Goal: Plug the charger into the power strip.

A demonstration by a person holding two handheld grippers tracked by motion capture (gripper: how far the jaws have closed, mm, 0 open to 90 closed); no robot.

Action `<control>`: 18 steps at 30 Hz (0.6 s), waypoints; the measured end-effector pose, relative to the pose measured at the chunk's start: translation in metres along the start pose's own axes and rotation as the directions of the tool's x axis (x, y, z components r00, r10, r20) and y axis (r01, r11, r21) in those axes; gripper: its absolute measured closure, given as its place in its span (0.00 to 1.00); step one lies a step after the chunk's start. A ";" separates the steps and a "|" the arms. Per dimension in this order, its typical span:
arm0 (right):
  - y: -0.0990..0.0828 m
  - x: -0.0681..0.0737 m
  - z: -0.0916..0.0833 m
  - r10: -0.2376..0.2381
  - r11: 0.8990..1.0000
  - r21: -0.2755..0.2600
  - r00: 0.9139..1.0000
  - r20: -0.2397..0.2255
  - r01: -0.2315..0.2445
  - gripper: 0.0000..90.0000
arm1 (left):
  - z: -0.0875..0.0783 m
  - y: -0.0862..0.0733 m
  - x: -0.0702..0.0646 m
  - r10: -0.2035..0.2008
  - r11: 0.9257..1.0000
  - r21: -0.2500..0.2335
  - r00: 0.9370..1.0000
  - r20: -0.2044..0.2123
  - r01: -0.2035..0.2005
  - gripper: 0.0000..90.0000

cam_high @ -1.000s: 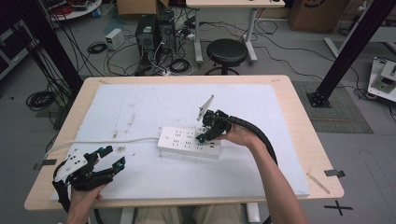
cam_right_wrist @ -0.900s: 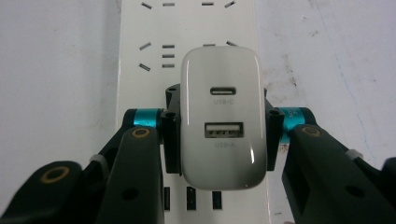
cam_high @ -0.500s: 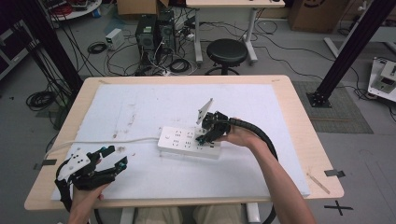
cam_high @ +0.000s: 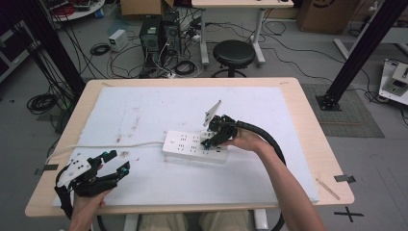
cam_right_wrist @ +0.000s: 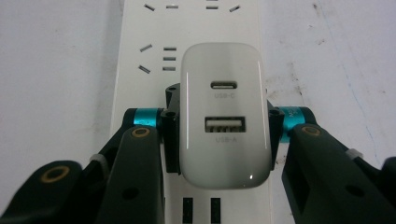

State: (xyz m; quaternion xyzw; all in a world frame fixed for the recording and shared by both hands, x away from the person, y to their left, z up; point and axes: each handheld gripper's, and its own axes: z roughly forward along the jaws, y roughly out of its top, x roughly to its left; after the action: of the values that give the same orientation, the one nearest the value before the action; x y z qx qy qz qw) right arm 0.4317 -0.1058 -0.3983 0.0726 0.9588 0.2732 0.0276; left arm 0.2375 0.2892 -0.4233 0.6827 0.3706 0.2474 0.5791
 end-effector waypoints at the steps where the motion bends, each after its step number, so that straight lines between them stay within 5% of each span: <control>1: 0.000 0.000 0.000 0.000 1.000 0.000 1.000 0.000 0.000 0.71 | 0.000 0.000 0.000 0.000 1.000 0.000 1.000 0.000 0.000 0.34; 18: 0.001 0.002 0.000 0.017 1.000 0.001 1.000 0.018 -0.017 0.70 | -0.005 0.002 0.004 0.003 1.000 -0.015 1.000 -0.008 -0.004 0.34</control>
State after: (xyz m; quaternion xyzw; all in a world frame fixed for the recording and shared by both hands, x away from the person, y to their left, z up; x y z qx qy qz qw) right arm 0.4297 -0.1045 -0.3973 0.0831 0.9581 0.2720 0.0341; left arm 0.2367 0.2953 -0.4207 0.6780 0.3700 0.2540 0.5822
